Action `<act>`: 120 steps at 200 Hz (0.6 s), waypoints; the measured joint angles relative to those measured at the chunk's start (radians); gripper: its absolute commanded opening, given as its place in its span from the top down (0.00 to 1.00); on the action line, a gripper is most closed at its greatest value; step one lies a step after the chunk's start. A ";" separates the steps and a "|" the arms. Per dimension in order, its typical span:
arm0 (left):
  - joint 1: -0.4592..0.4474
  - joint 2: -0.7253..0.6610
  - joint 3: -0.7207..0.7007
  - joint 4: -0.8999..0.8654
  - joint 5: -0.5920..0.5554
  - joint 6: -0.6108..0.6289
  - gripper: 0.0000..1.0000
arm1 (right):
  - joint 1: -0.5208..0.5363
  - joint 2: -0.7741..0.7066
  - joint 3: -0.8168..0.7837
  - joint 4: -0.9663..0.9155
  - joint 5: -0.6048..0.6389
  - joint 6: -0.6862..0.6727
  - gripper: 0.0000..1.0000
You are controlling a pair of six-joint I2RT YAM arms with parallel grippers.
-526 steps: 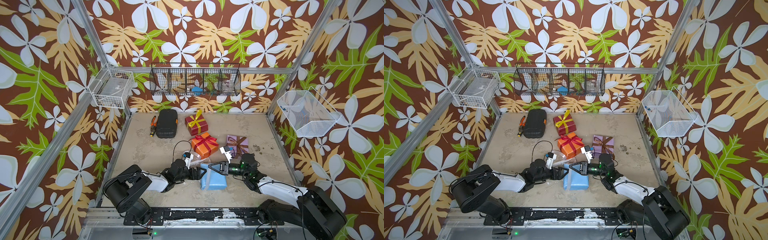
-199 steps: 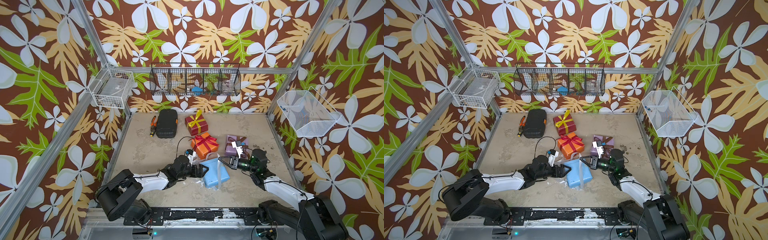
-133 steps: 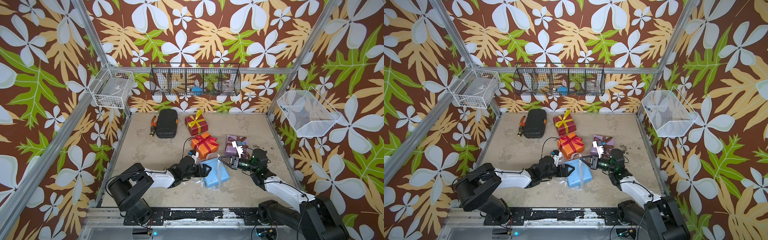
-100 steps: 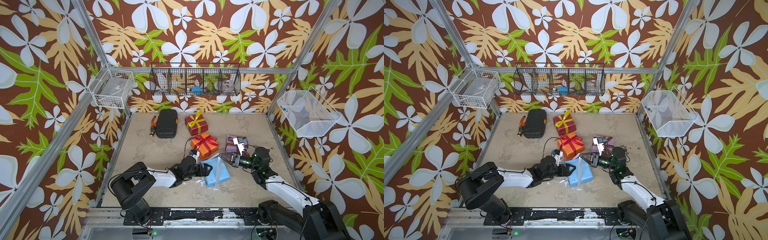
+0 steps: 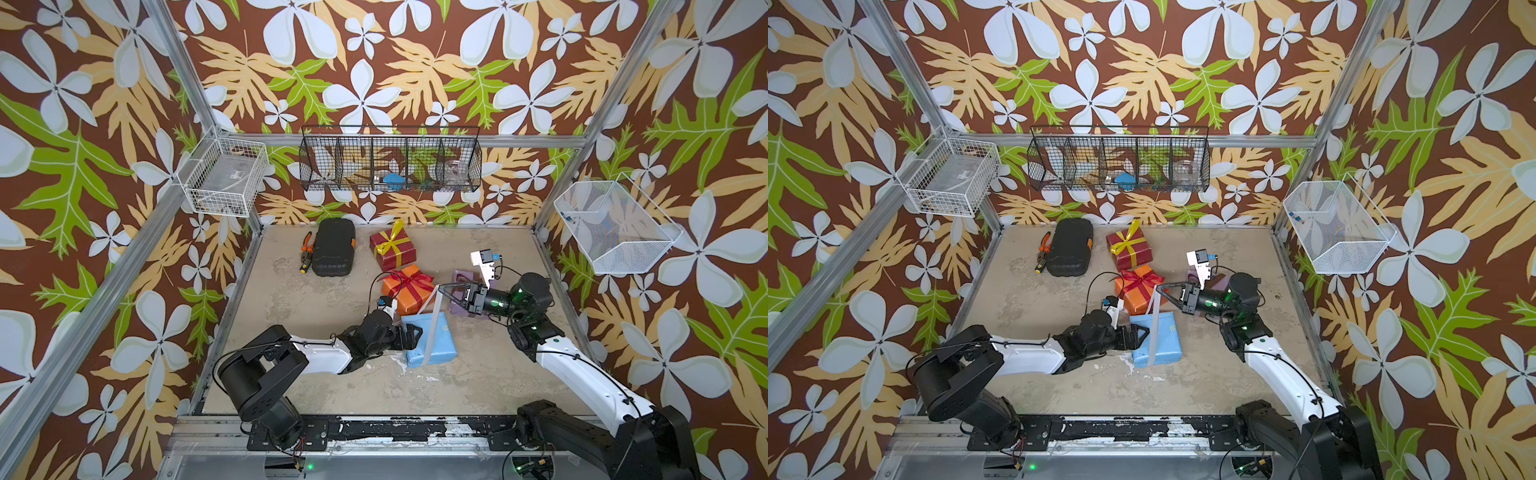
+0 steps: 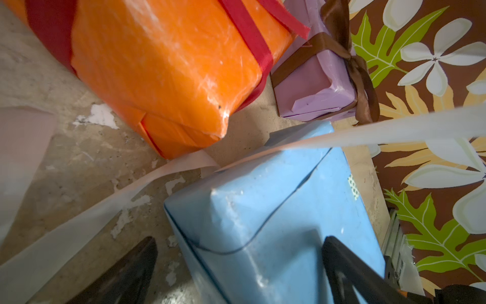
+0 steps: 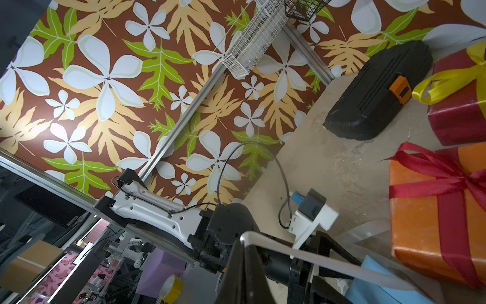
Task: Untie the ribbon bows on the gift boxes
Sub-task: Pull the ribbon from the gift box.
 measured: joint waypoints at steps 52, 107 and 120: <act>0.000 -0.006 -0.012 0.004 -0.003 0.013 0.00 | -0.005 -0.002 0.135 -0.060 -0.014 0.002 1.00; 0.000 -0.002 -0.019 0.021 -0.003 0.017 0.00 | -0.016 0.027 0.256 -0.111 -0.013 -0.012 1.00; 0.000 -0.001 -0.016 0.019 -0.003 0.021 0.00 | -0.017 0.035 0.282 -0.132 -0.010 -0.029 1.00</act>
